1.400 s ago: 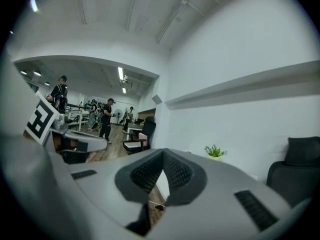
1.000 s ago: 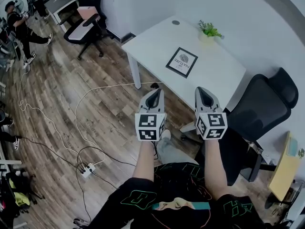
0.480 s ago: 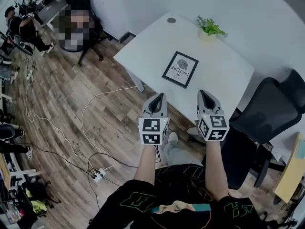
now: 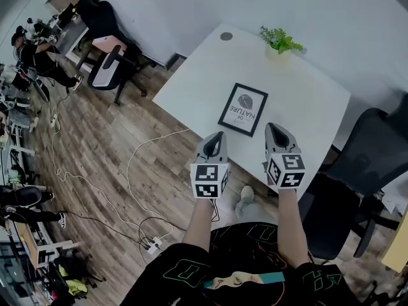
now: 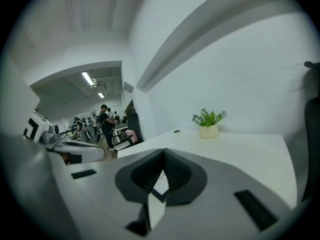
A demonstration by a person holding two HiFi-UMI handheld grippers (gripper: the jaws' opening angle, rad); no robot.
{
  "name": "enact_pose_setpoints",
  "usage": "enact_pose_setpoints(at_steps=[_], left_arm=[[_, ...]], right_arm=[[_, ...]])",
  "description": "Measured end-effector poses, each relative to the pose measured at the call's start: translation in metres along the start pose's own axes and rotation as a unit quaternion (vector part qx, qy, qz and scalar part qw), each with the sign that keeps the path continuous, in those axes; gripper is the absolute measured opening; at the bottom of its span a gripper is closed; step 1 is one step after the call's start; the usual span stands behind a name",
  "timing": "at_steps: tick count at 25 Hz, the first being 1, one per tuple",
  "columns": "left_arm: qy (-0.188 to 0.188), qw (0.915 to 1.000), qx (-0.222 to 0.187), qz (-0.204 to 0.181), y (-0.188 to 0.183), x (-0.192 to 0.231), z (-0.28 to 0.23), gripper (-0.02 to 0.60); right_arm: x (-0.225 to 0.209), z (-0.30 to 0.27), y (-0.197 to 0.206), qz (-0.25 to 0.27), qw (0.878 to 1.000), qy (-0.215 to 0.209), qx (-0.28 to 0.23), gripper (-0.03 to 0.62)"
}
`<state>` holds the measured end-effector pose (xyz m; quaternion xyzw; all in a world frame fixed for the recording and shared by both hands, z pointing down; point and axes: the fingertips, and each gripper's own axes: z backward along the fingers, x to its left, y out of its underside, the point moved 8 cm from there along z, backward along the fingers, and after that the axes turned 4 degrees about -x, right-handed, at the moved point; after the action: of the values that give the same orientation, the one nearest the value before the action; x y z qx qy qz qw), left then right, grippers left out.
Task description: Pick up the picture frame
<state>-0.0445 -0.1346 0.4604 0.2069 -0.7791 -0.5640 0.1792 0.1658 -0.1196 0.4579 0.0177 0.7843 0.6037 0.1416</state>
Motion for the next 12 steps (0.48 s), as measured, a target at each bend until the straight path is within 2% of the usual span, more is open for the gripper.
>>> enact_pose_setpoints(at_steps=[12], left_arm=[[0.008,0.9999,0.004,-0.007,-0.008,0.002,-0.022,0.008]], right_arm=[[-0.011,-0.023,-0.011,-0.005,1.000,-0.002,-0.001,0.005]])
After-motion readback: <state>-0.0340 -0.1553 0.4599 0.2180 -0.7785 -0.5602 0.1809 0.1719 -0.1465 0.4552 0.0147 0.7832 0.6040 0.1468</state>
